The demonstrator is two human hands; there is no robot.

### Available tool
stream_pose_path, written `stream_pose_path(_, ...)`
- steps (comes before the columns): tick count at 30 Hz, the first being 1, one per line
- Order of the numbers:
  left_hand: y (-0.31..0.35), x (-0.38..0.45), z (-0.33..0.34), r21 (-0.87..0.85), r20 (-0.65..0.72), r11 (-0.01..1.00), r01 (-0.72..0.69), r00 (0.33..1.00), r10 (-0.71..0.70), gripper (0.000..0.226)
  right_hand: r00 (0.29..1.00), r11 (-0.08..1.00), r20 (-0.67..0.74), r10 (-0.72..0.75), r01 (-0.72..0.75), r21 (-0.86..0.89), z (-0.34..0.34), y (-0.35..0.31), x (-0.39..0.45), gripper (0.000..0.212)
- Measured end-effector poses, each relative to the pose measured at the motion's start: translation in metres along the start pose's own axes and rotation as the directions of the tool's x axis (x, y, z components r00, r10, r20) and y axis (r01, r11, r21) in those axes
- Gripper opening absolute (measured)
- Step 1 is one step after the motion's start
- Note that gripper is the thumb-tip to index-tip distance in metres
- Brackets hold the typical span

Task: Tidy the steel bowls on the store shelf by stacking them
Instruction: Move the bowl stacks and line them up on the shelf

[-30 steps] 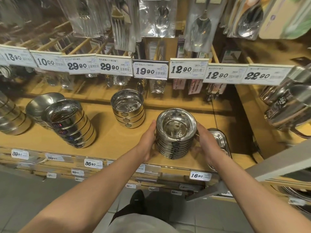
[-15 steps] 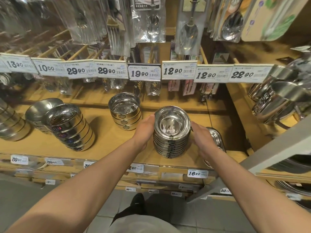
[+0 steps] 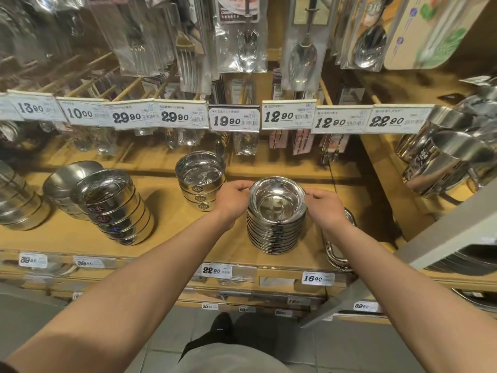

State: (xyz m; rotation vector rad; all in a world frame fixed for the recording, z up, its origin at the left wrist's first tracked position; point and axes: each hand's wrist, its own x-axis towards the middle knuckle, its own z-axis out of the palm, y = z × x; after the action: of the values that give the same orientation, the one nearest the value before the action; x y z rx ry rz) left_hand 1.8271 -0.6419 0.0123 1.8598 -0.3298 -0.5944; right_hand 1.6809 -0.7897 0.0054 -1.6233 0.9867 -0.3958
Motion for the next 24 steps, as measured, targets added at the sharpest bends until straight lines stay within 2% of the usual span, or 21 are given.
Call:
stream_pose_path(3, 0.003, 0.003, 0.001, 0.011, 0.012, 1.0, 0.006, 1.0, -0.006, 0.016, 1.0, 1.0, -0.014, 0.01, -0.01, -0.018, 0.001, -0.002, 0.003, 0.023)
stream_pose_path(6, 0.006, 0.006, 0.001, 0.04, 0.007, 0.999, 0.029, 1.0, -0.029, 0.03, 1.0, 0.999, -0.003, 0.03, -0.03, -0.021, 0.0, -0.003, 0.006, 0.026)
stream_pose_path(10, 0.006, 0.007, 0.0, 0.068, -0.009, 0.997, 0.029, 1.0, -0.029, 0.03, 0.999, 0.997, 0.017, 0.045, -0.044, -0.069, -0.002, 0.001, 0.005, 0.024)
stream_pose_path(15, 0.007, 0.005, -0.003, 0.015, 0.049, 1.0, 0.005, 0.999, -0.006, 0.02, 0.999, 0.997, -0.005, 0.041, -0.041, -0.065, -0.003, 0.001, 0.0, 0.024)
stream_pose_path(17, 0.002, 0.004, -0.008, 0.01, 0.027, 1.0, 0.026, 0.999, -0.026, 0.029, 0.999, 0.998, 0.01, 0.037, -0.037, -0.044, -0.004, 0.0, -0.003, 0.03)
stream_pose_path(19, -0.006, 0.001, -0.012, -0.049, 0.013, 0.993, 0.109, 0.994, -0.109, 0.036, 0.998, 0.998, 0.013, 0.059, -0.059, -0.003, -0.006, 0.002, -0.004, 0.031)
stream_pose_path(22, -0.021, -0.008, -0.012, -0.167, 0.176, 0.917, 0.362, 0.926, -0.333, 0.053, 0.973, 0.97, 0.066, 0.222, -0.227, 0.085, -0.004, 0.009, -0.005, 0.026)
stream_pose_path(24, -0.038, -0.012, -0.008, -0.241, 0.28, 0.852, 0.466, 0.873, -0.399, 0.063, 0.932, 0.925, 0.159, 0.326, -0.349, 0.15, 0.001, 0.017, -0.007, 0.032)
